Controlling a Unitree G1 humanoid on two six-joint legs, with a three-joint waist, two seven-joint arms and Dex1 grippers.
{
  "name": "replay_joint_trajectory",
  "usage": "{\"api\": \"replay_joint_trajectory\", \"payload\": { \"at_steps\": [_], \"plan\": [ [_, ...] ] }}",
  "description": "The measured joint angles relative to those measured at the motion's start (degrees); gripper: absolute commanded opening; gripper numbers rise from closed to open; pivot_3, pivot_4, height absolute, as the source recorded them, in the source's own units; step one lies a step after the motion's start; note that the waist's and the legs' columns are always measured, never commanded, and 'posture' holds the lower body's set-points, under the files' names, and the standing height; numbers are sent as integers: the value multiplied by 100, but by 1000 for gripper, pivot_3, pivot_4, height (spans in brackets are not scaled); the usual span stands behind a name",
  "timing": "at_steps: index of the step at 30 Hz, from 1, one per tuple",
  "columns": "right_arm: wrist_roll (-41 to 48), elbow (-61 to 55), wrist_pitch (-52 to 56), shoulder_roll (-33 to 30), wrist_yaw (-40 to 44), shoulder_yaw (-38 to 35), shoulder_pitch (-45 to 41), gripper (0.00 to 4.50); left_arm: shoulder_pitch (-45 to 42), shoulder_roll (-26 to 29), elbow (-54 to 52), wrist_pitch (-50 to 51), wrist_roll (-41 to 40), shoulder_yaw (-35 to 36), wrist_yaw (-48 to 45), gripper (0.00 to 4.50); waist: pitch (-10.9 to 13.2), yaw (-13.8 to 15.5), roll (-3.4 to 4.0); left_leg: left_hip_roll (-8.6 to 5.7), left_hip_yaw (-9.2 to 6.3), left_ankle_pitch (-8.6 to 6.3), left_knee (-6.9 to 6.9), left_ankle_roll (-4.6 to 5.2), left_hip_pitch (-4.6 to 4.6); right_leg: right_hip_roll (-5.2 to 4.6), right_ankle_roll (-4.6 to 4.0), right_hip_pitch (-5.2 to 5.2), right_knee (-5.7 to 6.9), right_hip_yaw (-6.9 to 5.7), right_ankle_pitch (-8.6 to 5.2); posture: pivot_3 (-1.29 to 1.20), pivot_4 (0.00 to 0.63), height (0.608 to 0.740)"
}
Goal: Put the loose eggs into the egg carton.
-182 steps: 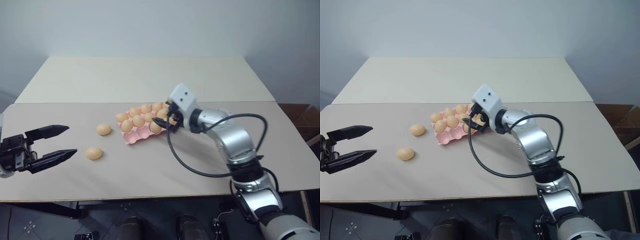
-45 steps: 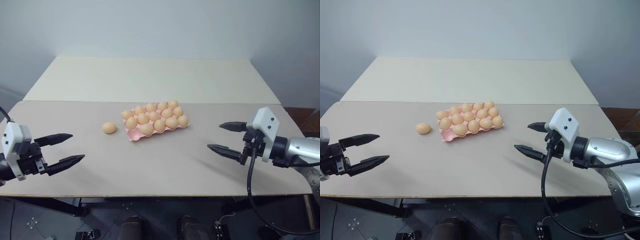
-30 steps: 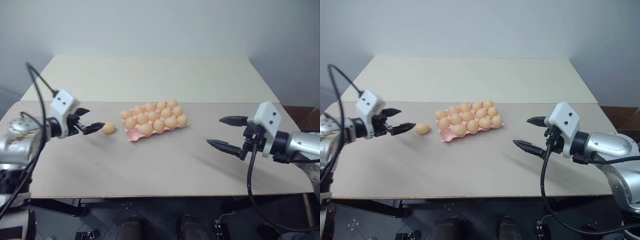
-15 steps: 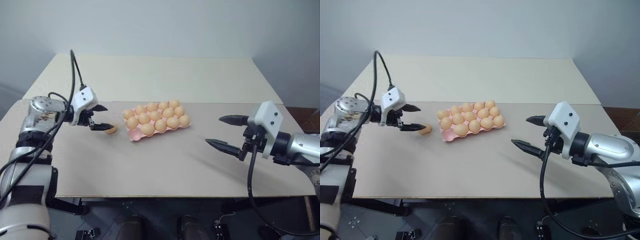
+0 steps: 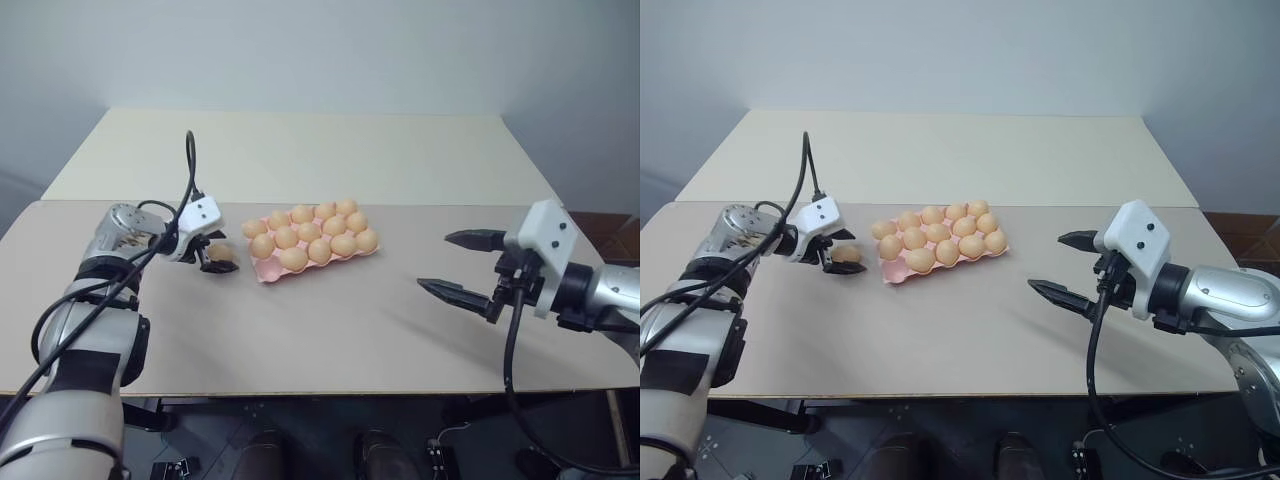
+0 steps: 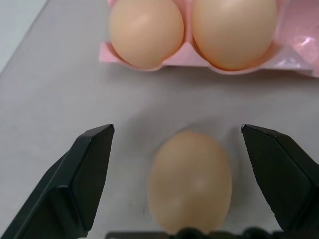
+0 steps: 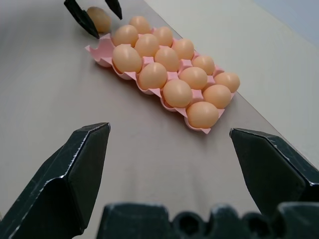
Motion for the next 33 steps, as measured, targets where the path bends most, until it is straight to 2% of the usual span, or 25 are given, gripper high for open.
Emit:
{"api": "replay_joint_trajectory", "payload": {
  "at_steps": [1,7,12,16,22,27,33],
  "plan": [
    [16,0,16,-15,0,-27,-20,4500,-31,-47,11,3,61,-25,88,3860,-1,5,-1,-1,0,0,1,0,3,-2,0,3,-1,1,0,0,150,740],
    [168,7,84,-154,0,-61,-92,4500,-113,-226,146,91,257,-22,461,1935,-2,8,-2,-4,-2,2,12,2,12,-4,0,5,4,3,0,0,150,740],
    [179,10,118,-203,-27,-78,-120,4500,-117,-258,166,142,270,66,496,1935,-1,1,-2,-3,-3,14,14,12,13,-3,-3,4,12,3,9,0,150,740],
    [181,11,156,-202,-72,-78,-121,4500,-118,-125,165,180,246,121,168,1935,-1,-9,-2,-2,-2,14,15,12,2,-3,-2,-5,5,4,11,0,150,740],
    [227,-5,179,-190,-195,-83,-108,4500,-296,384,-118,255,-146,493,-923,1935,0,-25,-3,0,-3,14,15,13,-11,-2,-2,-10,6,0,12,0,150,740],
    [294,-141,183,-112,-288,-124,30,4500,-286,496,-1337,815,-855,861,-1943,1935,-1,29,-3,-7,-5,13,15,14,-12,-10,8,2,2,-1,17,0,150,740],
    [385,-292,197,-17,-472,-247,206,4500,551,-56,-3063,1727,-1313,735,-2171,1935,-1,-2,-3,-5,-12,13,19,15,-11,-5,14,1,2,6,21,0,150,740]
  ]
}}
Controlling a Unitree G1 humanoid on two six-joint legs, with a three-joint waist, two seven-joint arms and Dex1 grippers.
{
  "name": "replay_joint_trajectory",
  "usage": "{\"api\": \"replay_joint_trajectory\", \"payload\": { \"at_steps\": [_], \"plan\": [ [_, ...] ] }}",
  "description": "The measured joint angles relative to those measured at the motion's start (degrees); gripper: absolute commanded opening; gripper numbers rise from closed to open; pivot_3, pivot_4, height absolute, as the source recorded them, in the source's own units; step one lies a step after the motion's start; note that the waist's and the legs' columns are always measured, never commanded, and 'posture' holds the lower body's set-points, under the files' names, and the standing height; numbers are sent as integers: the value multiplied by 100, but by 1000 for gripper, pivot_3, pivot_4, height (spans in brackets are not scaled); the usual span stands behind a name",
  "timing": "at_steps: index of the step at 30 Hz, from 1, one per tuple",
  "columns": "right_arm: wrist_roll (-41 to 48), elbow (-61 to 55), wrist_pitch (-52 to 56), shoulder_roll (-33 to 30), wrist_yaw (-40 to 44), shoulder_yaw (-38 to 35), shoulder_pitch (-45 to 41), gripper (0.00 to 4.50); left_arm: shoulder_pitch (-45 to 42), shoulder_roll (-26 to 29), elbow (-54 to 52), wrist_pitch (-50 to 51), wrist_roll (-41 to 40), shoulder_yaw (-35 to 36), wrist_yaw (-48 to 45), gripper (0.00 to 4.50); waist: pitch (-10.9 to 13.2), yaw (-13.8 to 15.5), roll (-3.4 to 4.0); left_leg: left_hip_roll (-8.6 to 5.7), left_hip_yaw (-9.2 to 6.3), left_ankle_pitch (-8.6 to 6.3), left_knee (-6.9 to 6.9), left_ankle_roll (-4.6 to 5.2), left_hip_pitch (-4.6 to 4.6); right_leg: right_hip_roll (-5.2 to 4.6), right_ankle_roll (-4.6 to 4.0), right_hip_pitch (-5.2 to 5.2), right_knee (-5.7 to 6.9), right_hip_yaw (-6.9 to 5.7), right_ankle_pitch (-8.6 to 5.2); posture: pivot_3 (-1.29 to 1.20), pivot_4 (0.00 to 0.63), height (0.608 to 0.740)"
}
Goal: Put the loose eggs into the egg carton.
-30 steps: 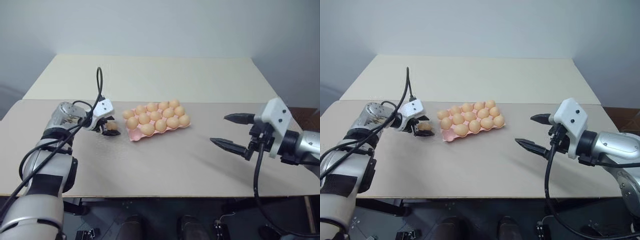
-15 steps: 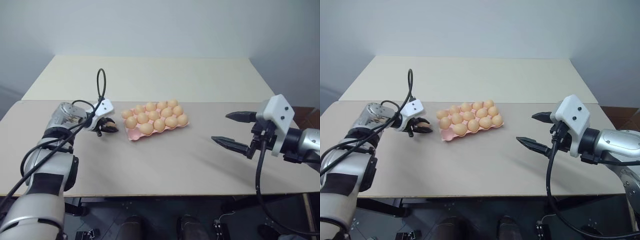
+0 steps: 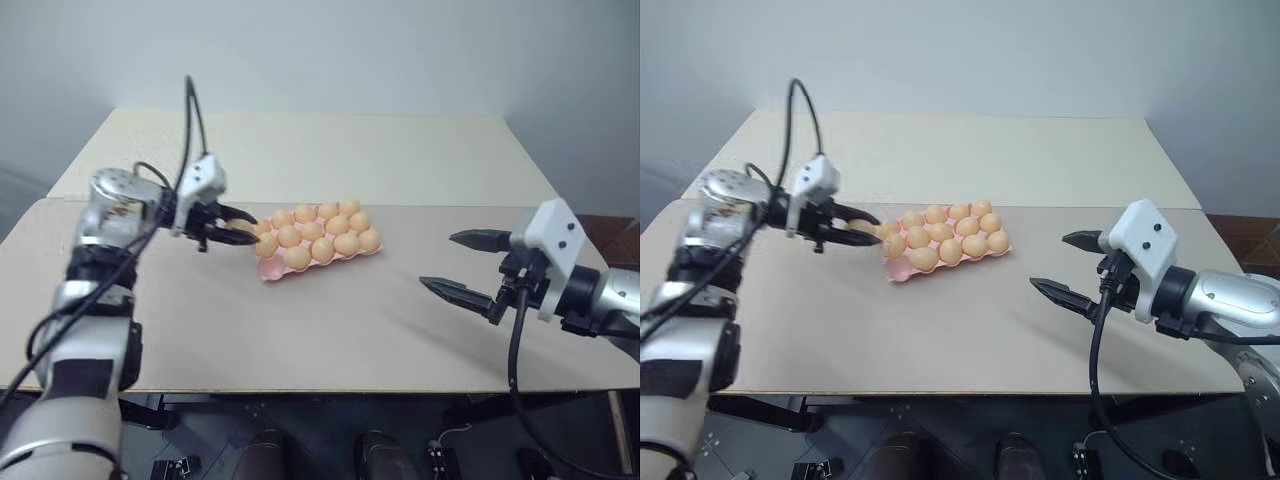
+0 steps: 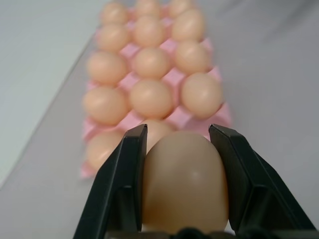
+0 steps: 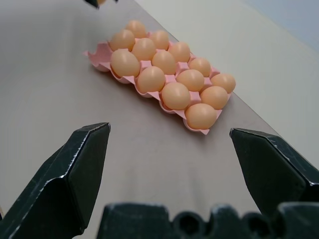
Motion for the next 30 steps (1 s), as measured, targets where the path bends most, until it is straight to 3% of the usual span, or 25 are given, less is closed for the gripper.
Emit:
{"api": "replay_joint_trajectory", "payload": {
  "at_steps": [11,19,24,30],
  "plan": [
    [191,-272,40,17,-257,-240,247,4500,251,-283,-392,-32,105,-602,190,1935,0,-7,0,-1,0,0,4,1,8,3,-2,-2,-5,8,1,0,150,740],
    [243,-318,40,30,-381,-256,325,4500,234,-269,-359,-156,175,-609,579,4329,0,2,0,-2,-10,0,11,1,6,2,-2,-1,-4,8,1,0,150,740],
    [238,-293,36,30,-371,-253,322,4500,208,-63,-568,358,-222,-313,472,4329,0,-16,0,0,-26,0,12,2,6,3,-2,-3,-3,9,1,0,150,740],
    [207,-135,-39,30,-230,-161,237,4500,443,790,-1545,1059,-1046,499,195,4329,-1,-92,2,4,-38,0,10,2,10,4,-2,-4,-2,13,1,0,150,740]
  ]
}}
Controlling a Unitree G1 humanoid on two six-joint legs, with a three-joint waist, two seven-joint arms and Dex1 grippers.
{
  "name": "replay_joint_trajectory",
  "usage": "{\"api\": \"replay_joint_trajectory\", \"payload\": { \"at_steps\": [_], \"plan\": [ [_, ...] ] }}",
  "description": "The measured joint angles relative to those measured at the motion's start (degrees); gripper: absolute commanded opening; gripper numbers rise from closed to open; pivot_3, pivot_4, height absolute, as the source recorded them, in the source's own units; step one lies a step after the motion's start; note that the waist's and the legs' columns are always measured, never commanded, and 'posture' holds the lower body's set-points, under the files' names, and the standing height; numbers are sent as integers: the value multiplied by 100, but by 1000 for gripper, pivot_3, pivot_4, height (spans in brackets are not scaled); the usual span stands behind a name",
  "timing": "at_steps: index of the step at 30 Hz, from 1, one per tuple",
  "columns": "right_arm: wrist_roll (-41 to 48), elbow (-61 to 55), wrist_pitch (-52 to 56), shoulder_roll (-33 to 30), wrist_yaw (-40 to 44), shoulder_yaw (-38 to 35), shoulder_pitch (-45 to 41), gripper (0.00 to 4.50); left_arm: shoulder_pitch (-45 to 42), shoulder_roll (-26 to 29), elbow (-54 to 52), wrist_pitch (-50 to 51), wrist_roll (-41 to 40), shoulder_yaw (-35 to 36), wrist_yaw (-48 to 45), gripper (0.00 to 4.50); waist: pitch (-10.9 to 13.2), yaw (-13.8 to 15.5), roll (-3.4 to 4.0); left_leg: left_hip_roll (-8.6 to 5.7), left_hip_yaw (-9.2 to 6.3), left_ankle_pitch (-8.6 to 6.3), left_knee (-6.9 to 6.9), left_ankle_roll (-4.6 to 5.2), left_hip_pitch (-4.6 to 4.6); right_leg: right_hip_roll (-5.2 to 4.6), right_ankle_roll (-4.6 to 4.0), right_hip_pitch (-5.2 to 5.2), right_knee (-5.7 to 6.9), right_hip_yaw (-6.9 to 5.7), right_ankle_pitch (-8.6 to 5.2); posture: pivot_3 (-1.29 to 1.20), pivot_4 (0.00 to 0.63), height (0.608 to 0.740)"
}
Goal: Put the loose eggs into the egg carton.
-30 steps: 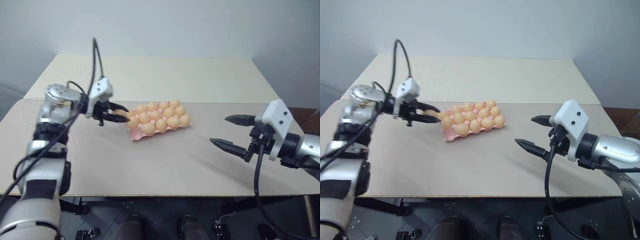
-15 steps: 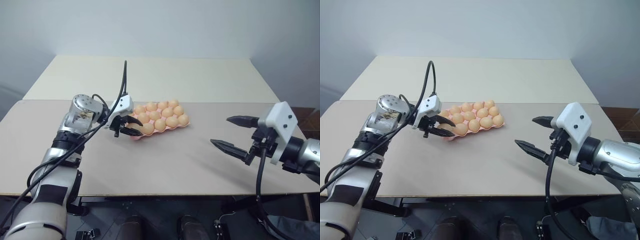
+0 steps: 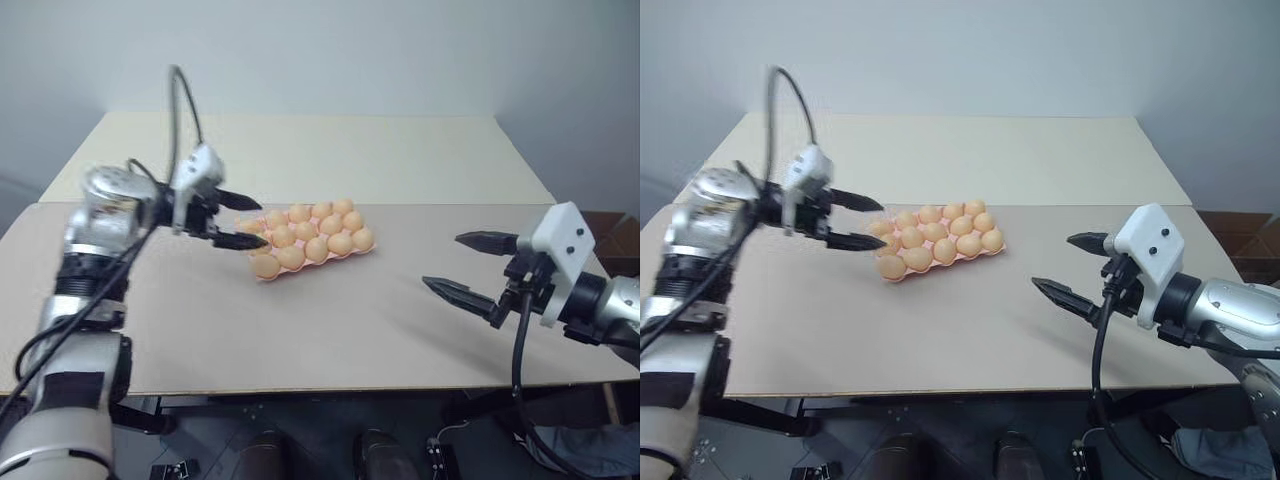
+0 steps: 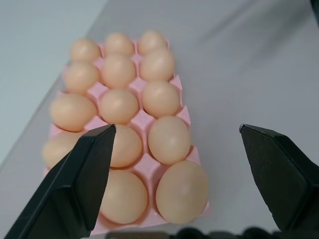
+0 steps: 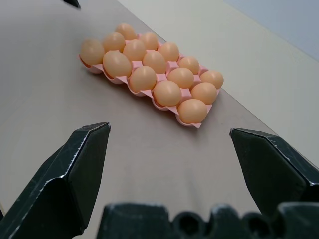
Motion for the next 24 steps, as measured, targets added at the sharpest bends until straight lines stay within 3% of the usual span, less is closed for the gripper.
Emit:
{"api": "replay_joint_trajectory", "payload": {
  "at_steps": [3,6,11,15,19,24],
  "plan": [
    [-150,126,-203,22,141,175,-15,4500,938,628,-918,106,-481,674,-82,4329,-2,-66,4,3,5,0,-5,0,11,0,0,3,0,12,-1,0,150,740],
    [-380,420,-471,171,304,362,14,4500,2444,1043,-1825,243,-860,1509,-26,4329,-2,-66,4,7,13,0,-9,0,14,-1,-1,0,-1,19,-1,0,150,740],
    [-699,849,-858,233,681,546,99,4500,4477,942,-2986,399,-1276,2920,535,4329,-1,53,3,8,16,0,-7,-1,23,-13,-3,9,-1,14,1,0,150,740],
    [-807,1061,-1055,237,1023,590,293,4500,5648,575,-3812,434,-1479,3403,955,4329,-1,112,3,3,18,1,-7,-1,28,-13,-5,13,-1,15,2,0,150,740],
    [-900,1185,-1094,242,1126,593,305,4500,5929,365,-4124,488,-1586,3398,1379,4329,-1,109,3,7,16,6,-7,-5,30,-2,-17,11,3,14,9,0,150,740],
    [-937,1181,-1092,242,1120,603,250,4500,5767,531,-4198,582,-1812,3376,1592,4329,-1,86,3,9,18,13,-7,-8,37,4,-24,11,5,18,13,0,150,740]
  ]
}}
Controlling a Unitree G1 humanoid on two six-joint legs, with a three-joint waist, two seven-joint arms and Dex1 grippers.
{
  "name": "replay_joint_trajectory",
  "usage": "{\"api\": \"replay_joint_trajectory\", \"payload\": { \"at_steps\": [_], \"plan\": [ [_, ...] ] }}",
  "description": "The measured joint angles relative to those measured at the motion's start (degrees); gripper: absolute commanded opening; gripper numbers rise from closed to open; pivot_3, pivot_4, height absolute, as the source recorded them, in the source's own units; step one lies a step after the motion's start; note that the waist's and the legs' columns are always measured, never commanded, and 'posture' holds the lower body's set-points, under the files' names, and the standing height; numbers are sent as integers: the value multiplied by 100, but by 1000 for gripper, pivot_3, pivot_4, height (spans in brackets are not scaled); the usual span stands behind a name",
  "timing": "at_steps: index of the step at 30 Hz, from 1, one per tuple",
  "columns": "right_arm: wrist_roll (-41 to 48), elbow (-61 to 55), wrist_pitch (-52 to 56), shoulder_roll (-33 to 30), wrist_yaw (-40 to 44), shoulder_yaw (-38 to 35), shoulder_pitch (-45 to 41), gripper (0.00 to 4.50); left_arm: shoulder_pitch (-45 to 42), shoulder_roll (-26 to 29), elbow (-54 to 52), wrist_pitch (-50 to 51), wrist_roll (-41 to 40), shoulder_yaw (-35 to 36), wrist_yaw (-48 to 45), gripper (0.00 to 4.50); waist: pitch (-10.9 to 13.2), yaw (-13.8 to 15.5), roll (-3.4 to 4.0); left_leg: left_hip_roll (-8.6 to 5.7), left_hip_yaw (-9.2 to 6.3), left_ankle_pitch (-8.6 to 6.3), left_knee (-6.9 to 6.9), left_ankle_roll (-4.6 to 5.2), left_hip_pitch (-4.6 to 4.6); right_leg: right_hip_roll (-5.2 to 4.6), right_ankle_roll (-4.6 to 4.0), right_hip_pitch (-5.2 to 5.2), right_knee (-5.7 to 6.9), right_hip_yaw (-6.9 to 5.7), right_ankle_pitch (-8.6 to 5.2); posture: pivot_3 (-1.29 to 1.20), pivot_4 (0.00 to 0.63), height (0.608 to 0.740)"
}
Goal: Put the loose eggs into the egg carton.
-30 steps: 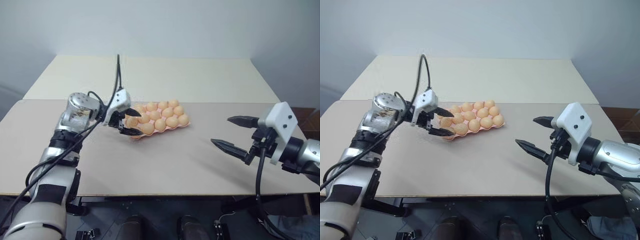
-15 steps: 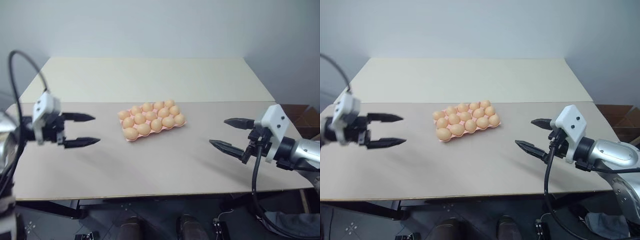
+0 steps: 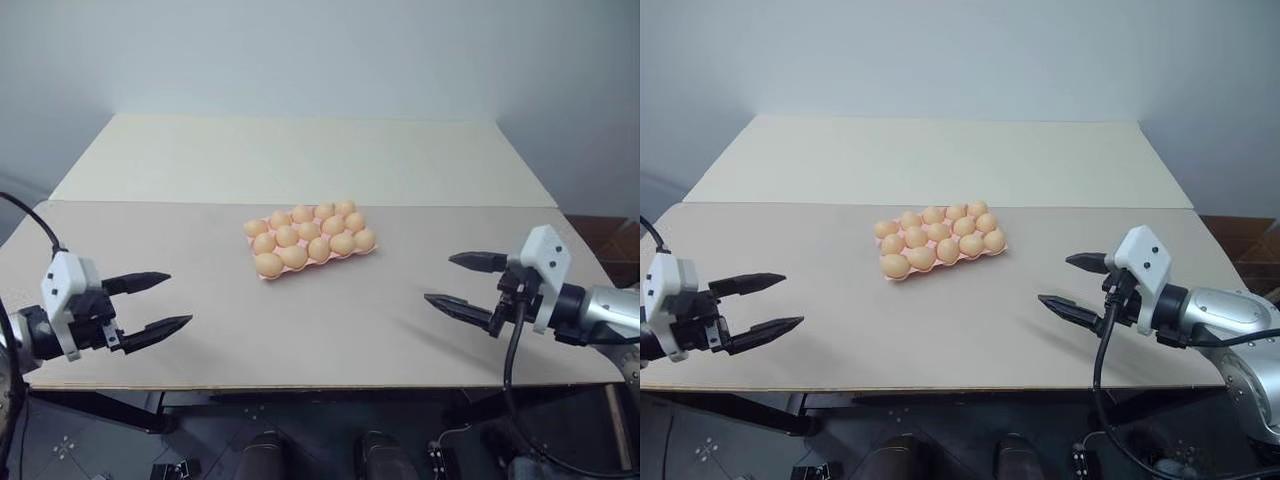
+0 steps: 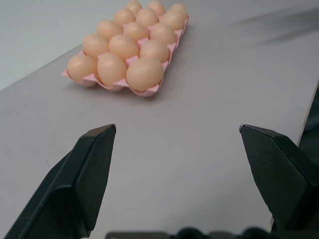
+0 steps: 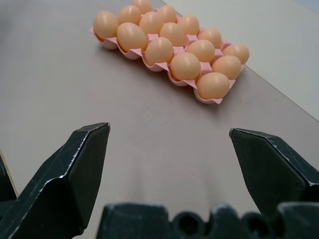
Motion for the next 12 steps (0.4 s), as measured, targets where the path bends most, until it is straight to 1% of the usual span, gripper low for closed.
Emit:
{"api": "replay_joint_trajectory", "payload": {
  "at_steps": [4,7,12],
  "plan": [
    [15,-211,61,1,-114,-9,12,4500,-117,178,31,24,-205,0,-7,4329,0,-14,0,1,2,0,-2,0,-2,1,0,-5,0,3,0,0,150,740],
    [58,-355,80,-7,-130,-59,130,4500,-120,213,-55,209,-397,0,100,4329,0,-10,0,0,2,0,-3,0,-5,-1,1,-4,-4,3,-1,0,150,740],
    [61,-471,134,94,-304,14,130,4500,21,355,-175,415,-596,96,202,4329,0,-9,0,1,2,0,-3,0,-3,0,0,-5,-2,3,0,0,150,740]
  ]
}}
